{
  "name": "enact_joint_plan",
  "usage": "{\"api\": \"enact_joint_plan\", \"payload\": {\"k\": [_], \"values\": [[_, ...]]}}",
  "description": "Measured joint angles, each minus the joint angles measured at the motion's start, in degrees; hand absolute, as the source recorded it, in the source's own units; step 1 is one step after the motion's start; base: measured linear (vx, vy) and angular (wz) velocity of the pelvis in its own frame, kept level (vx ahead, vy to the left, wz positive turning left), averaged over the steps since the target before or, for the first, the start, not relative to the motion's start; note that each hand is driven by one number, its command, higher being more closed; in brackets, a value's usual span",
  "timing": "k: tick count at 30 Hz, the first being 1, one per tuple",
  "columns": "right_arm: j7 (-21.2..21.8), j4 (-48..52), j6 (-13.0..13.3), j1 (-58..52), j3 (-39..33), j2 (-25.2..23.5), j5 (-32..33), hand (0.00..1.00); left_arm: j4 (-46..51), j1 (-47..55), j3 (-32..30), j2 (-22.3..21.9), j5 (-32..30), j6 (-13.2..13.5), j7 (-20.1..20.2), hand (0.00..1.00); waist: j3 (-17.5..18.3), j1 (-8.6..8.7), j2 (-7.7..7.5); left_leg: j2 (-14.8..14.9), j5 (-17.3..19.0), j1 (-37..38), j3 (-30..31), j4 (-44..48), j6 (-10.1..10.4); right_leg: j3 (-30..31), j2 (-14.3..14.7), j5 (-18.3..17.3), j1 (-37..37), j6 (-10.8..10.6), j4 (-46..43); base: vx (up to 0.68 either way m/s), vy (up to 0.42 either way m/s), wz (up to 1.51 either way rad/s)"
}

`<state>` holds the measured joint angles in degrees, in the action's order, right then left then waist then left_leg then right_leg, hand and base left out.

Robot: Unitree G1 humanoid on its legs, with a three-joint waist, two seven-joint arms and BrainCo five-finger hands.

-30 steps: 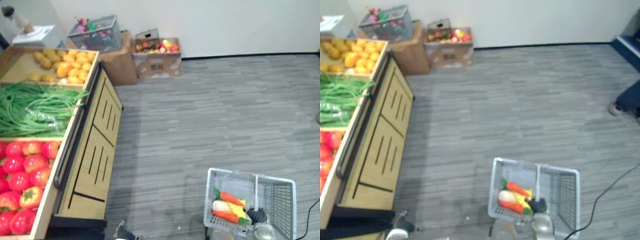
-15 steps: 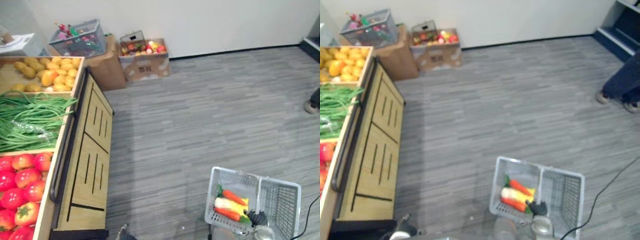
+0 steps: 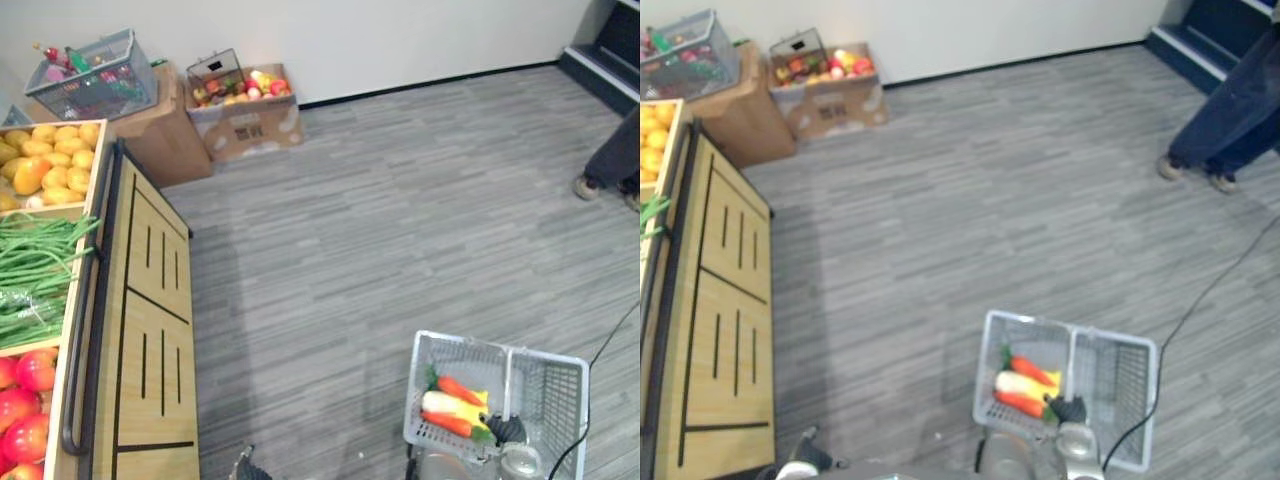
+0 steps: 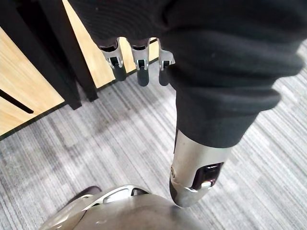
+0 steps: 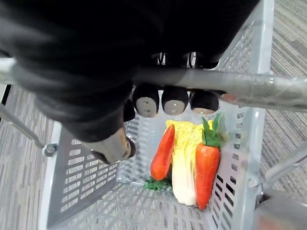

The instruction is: Pick vegetable in the basket

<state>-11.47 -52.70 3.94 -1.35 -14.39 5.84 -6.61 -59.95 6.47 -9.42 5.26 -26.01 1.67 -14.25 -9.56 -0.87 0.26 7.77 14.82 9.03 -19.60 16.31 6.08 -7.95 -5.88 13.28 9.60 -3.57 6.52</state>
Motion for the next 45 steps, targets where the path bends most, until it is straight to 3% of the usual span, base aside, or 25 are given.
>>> {"api": "enact_joint_plan", "payload": {"k": [11,15,16,17,18,19,20,21,23,26,32,42,45], "values": [[-0.12,-2.33,0.34,-0.74,-1.1,1.12,0.47,1.0,-1.74,-0.5,0.13,-1.49,-0.12,-0.59,-0.06,0.0,1.2,0.8,2.9,0.57,-1.74,1.28,1.06,2.31,1.64,0.62,0.46,-1.01,-2.67,-0.17,0.0,0.03,0.037,-0.05],[-0.13,-3.54,0.43,-1.21,-1.61,1.17,2.31,1.0,-3.0,-0.6,0.26,-1.61,-0.13,-0.68,-0.07,0.0,1.99,0.87,3.22,-0.3,-4.55,1.33,2.11,4.54,2.69,1.15,-0.34,-1.59,-3.94,0.23,-0.29,0.05,0.054,-0.08],[-0.06,-4.71,0.42,-1.26,-3.08,0.93,3.21,1.0,-3.43,-0.62,0.18,-1.56,-0.12,-0.61,-0.03,0.0,1.66,0.64,2.56,-0.69,-5.35,0.89,3.76,6.83,3.57,1.71,-1.72,-1.73,-4.96,0.41,-0.31,0.06,0.085,-0.01],[-0.04,-5.08,0.44,-1.35,-3.53,0.64,3.37,1.0,-3.76,-0.54,0.12,-1.5,-0.13,-0.56,-0.01,0.0,1.7,0.61,2.19,-0.61,-3.51,0.6,4.3,6.86,2.49,1.9,-2.19,-2.11,-5.27,0.22,-0.31,0.04,0.105,0.19],[-0.01,-5.78,0.41,-1.35,-4.33,0.66,4.73,1.0,-3.79,-0.63,0.21,-1.56,-0.14,-0.36,0.19,0.0,2.11,1.02,2.72,-0.48,1.5,0.55,4.07,2.45,0.85,1.43,-2.38,-2.31,-5.85,-0.04,-0.3,-0.01,0.155,0.39],[0.01,-6.83,0.35,-1.14,-5.44,0.91,5.75,1.0,-3.62,-0.65,0.73,-1.69,-0.13,-0.12,0.54,0.0,2.46,1.48,3.56,-0.56,0.39,0.07,4.16,-7.42,-0.81,0.41,-1.83,-2.22,-5.92,-0.29,-0.28,-0.06,0.17,0.25],[0.18,-7.75,0.2,-0.64,-5.75,0.99,7.19,1.0,-3.81,-0.55,0.66,-1.46,-0.12,-0.09,0.75,0.0,2.35,0.71,3.61,-0.2,0.04,0.09,3.8,-10.28,-0.11,0.42,-0.81,-2.04,-5.88,-1.9,0.03,-0.07,0.163,0.02],[0.41,-8.23,0.21,-0.52,-5.89,0.56,7.32,1.0,-4.08,-0.36,0.47,-1.44,0.04,-0.26,0.72,0.0,2.93,0.69,3.75,-0.28,0.05,0.2,3.49,-10.37,-0.13,0.43,-0.9,-2.02,-5.96,-1.9,0.05,-0.05,0.122,-0.1],[0.74,-8.98,0.46,-1.49,-6.22,-0.92,8.98,1.0,-4.02,0.02,0.37,-0.72,0.0,-0.46,0.7,0.0,3.37,0.68,2.04,-0.63,0.64,0.2,3.12,-10.12,-0.35,-0.07,-1.79,-2.04,-6.29,-1.98,0.05,-0.04,0.095,0.01],[0.87,-9.35,0.48,-2.24,-8.24,-1.92,9.54,1.0,-4.17,0.02,0.4,-0.54,-0.01,-0.66,0.75,0.0,3.79,0.77,1.38,-0.9,0.71,0.37,3.0,-10.3,-0.33,-0.09,-1.97,-2.04,-6.15,-1.99,0.06,0.0,0.066,-0.04],[1.44,-11.17,0.55,-2.04,-11.87,-1.14,11.17,1.0,-5.75,-1.09,0.61,-1.09,0.0,-0.64,0.99,0.0,4.23,1.0,3.42,0.03,0.85,1.15,3.06,-10.34,0.12,-0.82,-0.67,-2.27,-6.06,-2.31,0.06,0.05,0.007,-0.04],[2.02,-11.81,0.5,-2.02,-12.4,-1.21,11.12,1.0,-6.08,-1.68,0.64,-1.36,0.05,-0.49,1.34,0.0,3.85,0.93,2.81,0.42,0.75,1.3,4.56,-10.16,0.34,-2.46,-0.96,-3.04,-7.03,-2.64,0.08,-0.02,-0.008,0.07],[2.03,-13.42,0.5,-1.11,-12.59,-1.2,11.1,1.0,-6.08,-1.71,0.68,-1.37,0.05,-0.48,1.34,0.0,4.08,0.95,2.91,1.43,0.16,1.19,4.75,-10.12,1.19,-3.18,-0.42,-3.91,-7.05,-1.83,0.08,0.0,0.0,0.0]]}}
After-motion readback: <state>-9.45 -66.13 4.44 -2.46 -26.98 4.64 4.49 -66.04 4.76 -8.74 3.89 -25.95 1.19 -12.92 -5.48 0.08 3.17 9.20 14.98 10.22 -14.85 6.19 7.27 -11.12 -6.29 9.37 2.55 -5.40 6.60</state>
